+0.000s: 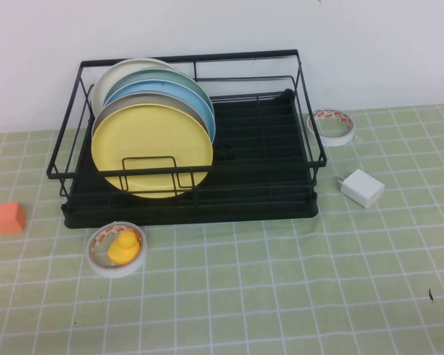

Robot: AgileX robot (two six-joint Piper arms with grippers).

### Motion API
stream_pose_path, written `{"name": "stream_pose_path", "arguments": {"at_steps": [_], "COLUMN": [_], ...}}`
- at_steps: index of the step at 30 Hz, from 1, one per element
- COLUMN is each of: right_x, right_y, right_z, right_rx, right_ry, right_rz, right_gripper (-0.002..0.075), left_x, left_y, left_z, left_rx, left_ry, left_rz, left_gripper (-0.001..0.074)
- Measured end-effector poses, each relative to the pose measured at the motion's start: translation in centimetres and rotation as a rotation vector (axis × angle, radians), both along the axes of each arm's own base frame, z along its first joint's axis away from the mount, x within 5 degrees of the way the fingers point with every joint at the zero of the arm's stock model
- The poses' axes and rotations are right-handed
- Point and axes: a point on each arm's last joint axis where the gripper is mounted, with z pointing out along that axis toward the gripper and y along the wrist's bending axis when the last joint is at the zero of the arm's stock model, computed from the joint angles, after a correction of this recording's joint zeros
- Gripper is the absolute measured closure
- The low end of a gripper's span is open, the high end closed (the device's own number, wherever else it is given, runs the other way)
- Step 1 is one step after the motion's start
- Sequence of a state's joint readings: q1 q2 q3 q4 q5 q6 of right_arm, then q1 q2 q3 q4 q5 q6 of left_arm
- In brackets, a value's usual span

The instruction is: Place plate on rack

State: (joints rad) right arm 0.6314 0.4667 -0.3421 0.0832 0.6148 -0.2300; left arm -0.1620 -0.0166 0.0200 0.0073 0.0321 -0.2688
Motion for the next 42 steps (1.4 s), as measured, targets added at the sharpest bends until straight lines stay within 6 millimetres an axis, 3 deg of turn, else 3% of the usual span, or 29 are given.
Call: {"name": "stream_pose_path", "arguments": {"at_steps": [4,10,23,42], "right_x": [0.0,0.0,0.0,0.0], "right_y": [0.0,0.0,0.0,0.0], "right_z": [0.0,0.0,0.0,0.0], "right_rx": [0.000,0.000,0.000,0.001], "right_ry": [0.000,0.000,0.000,0.000], "right_rz": [0.000,0.000,0.000,0.000], "right_gripper": [0.0728,0.0728,0.0728,0.0728], "left_x": [0.0,-0.3,-0.3,-0.3], "left_y": [0.0,0.1,0.1,0.1], "left_z": [-0.5,-2.4,-2.4,-2.5], "left_rx": [-0.018,-0.058,-0.073,0.140], "left_ry": [0.057,0.281,0.292,0.260], "left_rz": [0.001,0.017,0.020,-0.006], "left_gripper": [0.0736,0.0736,0.0736,0.0736]}}
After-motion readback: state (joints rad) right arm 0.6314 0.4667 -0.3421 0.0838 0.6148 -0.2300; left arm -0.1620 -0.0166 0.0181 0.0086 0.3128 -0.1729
